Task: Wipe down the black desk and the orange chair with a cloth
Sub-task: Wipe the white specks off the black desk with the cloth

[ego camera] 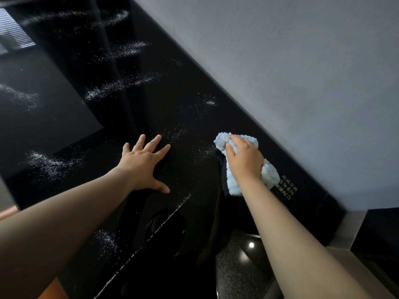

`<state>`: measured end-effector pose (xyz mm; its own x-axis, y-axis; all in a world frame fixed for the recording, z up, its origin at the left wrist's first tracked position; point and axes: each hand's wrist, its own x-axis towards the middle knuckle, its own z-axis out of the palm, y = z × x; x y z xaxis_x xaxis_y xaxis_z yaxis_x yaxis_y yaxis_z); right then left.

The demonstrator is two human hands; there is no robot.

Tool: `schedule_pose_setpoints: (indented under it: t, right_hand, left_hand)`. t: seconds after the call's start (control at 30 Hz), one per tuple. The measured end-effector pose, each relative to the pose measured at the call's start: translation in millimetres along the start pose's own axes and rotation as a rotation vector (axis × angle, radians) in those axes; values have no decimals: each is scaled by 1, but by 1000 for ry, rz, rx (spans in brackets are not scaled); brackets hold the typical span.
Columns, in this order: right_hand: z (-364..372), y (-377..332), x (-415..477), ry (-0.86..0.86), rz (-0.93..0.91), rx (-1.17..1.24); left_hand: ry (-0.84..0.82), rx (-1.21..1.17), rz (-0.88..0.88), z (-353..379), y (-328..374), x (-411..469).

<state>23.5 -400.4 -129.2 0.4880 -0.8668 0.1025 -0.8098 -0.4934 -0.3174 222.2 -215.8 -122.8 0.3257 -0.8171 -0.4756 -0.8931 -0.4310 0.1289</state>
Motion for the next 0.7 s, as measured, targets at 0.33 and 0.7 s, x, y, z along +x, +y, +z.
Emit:
schedule_pose_setpoints:
  t: [0.33,0.7]
  right_hand:
    - [2,-35,-46,-39,18,10]
    - [9,-70,-98,-55,44,3]
  left_hand:
    - [51,-34,60,1,-21,-44]
    - [-15,90,-17,23,-69,-102]
